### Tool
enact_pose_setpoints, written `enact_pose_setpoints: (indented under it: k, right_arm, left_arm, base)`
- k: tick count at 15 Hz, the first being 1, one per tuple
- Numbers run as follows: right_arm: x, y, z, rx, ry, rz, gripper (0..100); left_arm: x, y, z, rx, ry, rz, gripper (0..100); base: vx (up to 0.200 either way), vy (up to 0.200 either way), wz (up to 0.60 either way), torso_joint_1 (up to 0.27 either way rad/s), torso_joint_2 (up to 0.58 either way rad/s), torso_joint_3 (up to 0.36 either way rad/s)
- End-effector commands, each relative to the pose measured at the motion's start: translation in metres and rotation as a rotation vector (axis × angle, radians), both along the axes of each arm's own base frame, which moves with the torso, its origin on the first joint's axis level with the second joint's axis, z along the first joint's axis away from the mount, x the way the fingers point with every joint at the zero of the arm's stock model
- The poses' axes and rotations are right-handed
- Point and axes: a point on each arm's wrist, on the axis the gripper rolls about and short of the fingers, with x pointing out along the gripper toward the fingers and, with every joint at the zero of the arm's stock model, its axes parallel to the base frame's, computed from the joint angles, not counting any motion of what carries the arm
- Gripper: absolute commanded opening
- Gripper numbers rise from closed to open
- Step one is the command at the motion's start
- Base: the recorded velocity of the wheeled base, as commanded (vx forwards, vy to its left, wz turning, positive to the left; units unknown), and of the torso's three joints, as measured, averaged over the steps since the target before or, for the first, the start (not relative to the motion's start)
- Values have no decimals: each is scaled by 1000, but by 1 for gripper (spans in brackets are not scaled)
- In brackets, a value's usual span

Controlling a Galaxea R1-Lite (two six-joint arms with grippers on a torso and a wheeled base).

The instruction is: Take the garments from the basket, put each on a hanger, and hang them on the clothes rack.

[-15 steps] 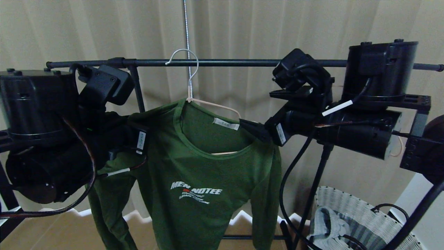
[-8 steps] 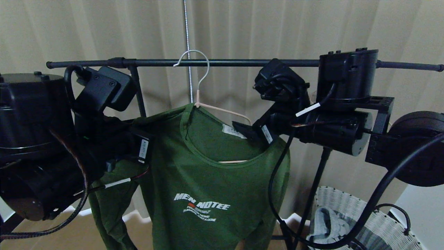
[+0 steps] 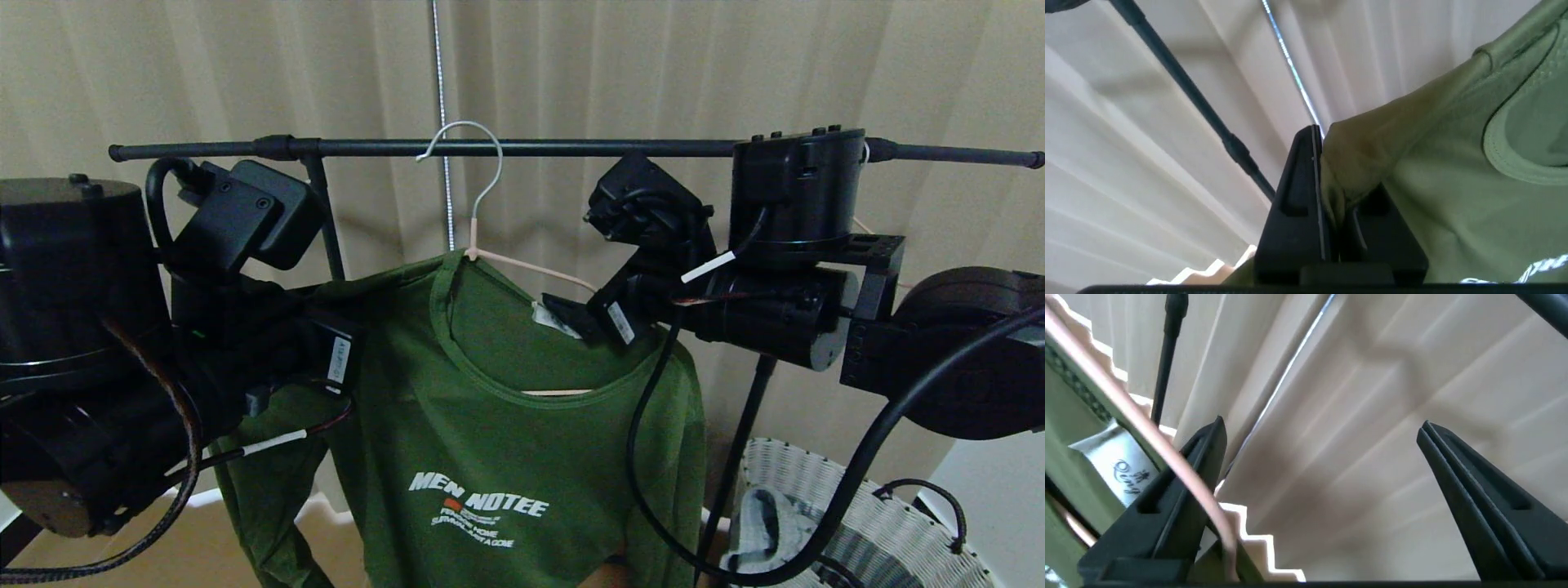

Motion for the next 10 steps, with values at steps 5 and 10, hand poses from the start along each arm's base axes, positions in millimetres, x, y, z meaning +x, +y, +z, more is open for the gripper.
enact_pose_setpoints:
  k: [5, 10]
  right_arm:
    - [-2, 2, 1, -2, -4, 9, 0]
    - [-3, 1, 1, -2, -4, 9, 0]
  left_arm:
    - [0, 0, 0, 1, -2, 1, 0]
    - [0, 0, 0, 3, -1, -1, 0]
  base:
    - [0, 0, 0, 0, 0, 0]
    - [0, 0, 0, 0, 0, 0]
